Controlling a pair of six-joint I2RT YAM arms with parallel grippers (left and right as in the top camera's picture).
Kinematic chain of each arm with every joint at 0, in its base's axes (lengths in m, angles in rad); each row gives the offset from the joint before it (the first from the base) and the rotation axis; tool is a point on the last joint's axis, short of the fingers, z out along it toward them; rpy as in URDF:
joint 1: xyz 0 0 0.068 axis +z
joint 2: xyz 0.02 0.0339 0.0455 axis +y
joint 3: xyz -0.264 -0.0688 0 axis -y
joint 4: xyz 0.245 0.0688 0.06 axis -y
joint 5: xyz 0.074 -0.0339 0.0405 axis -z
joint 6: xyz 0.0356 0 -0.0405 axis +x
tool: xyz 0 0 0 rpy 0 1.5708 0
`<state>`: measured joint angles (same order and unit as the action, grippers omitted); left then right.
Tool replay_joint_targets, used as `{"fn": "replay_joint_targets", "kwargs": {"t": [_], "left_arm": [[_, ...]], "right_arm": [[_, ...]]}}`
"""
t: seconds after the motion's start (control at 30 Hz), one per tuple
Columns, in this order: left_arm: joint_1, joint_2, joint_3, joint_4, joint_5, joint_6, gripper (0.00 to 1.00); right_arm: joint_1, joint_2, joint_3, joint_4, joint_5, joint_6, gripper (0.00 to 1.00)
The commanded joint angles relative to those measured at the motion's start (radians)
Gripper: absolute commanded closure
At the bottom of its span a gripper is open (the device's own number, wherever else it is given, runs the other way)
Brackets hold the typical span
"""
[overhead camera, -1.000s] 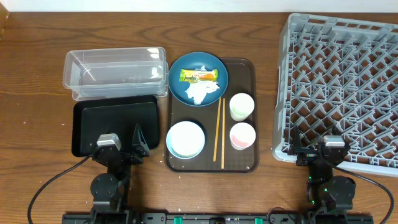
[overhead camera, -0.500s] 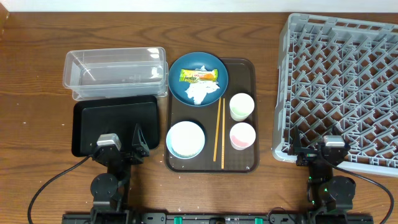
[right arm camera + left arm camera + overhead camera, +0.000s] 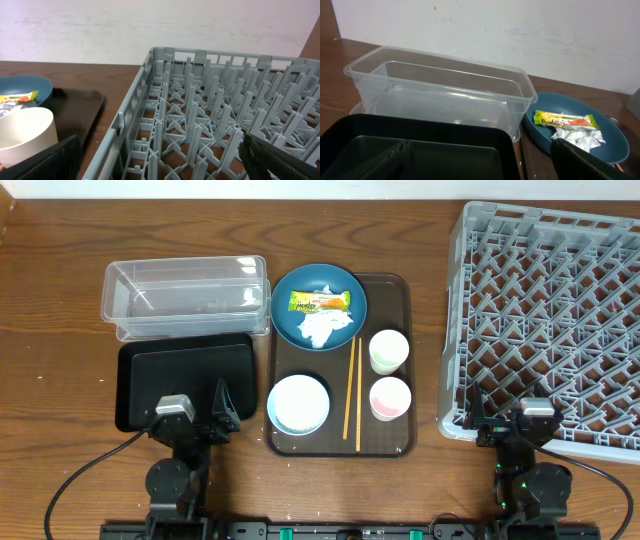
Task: Sort waste into correct bins and load items into the dishwasher rack
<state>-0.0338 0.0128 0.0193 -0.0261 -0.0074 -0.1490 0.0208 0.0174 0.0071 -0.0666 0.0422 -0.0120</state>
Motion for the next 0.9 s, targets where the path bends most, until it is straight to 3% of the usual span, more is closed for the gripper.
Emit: {"fn": "replay_joint_targets", "kwargs": {"t": [0.0, 0.5, 0.7, 0.87], "left_arm": [[0.005, -0.008, -0.015, -0.043, -0.027, 0.017, 0.1], [0.005, 0.05, 0.026, -0.046, -0.027, 0.016, 0.1], [0.005, 0.242, 0.172, -0.092, -0.027, 0.005, 0.1], [0.005, 0.497, 0.383, -0.236, -0.027, 0.006, 0.1]], "right_arm": [[-0.015, -0.005, -0.001, -0.002, 0.015, -0.012, 0.01], [-0.015, 0.034, 0.079, -0.005, 0.066, -0.011, 0.01], [-0.015, 0.203, 0.198, -0.021, 0.067, -0.011, 0.01], [-0.015, 0.431, 0.365, -0.081, 0.066, -0.011, 0.01]]}}
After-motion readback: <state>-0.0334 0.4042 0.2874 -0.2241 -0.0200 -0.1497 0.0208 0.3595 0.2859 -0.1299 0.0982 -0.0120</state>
